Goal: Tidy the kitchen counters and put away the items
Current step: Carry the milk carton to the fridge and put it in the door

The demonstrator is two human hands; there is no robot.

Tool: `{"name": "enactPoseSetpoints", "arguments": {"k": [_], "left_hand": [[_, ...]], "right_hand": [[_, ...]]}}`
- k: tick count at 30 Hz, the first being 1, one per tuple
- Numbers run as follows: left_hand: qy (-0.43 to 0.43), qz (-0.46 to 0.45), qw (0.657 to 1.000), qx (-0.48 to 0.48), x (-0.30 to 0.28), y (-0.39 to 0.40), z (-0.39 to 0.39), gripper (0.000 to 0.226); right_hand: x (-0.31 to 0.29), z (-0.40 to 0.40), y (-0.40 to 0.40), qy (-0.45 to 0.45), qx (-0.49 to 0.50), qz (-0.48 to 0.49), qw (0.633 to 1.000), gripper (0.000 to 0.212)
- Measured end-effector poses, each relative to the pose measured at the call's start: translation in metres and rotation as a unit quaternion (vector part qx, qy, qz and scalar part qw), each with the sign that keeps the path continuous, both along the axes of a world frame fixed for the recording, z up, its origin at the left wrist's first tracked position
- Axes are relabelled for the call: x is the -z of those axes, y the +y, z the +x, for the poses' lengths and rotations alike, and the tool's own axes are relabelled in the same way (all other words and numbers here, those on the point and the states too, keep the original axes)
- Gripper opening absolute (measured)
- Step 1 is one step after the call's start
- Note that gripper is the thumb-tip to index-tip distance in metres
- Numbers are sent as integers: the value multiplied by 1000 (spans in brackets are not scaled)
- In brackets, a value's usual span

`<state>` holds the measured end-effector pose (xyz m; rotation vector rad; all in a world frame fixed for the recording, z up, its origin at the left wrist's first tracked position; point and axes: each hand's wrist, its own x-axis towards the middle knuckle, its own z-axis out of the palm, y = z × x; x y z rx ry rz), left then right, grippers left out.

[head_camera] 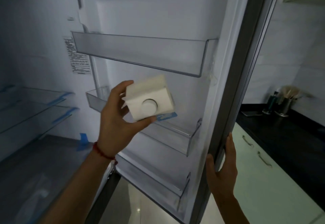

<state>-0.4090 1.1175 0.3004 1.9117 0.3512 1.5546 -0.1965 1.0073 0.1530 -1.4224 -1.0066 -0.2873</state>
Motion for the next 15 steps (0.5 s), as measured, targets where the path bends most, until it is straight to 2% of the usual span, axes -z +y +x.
{"name": "enactPoseSetpoints", "arguments": {"k": [9, 15], "left_hand": [[167, -7, 982, 92, 1, 42, 45, 78], [205, -47, 971, 111, 6, 71, 59, 71]], "right_hand": [[-7, 14, 13, 13, 14, -23, 1000, 70], [-8, 16, 17, 27, 10, -23, 999, 70]]}}
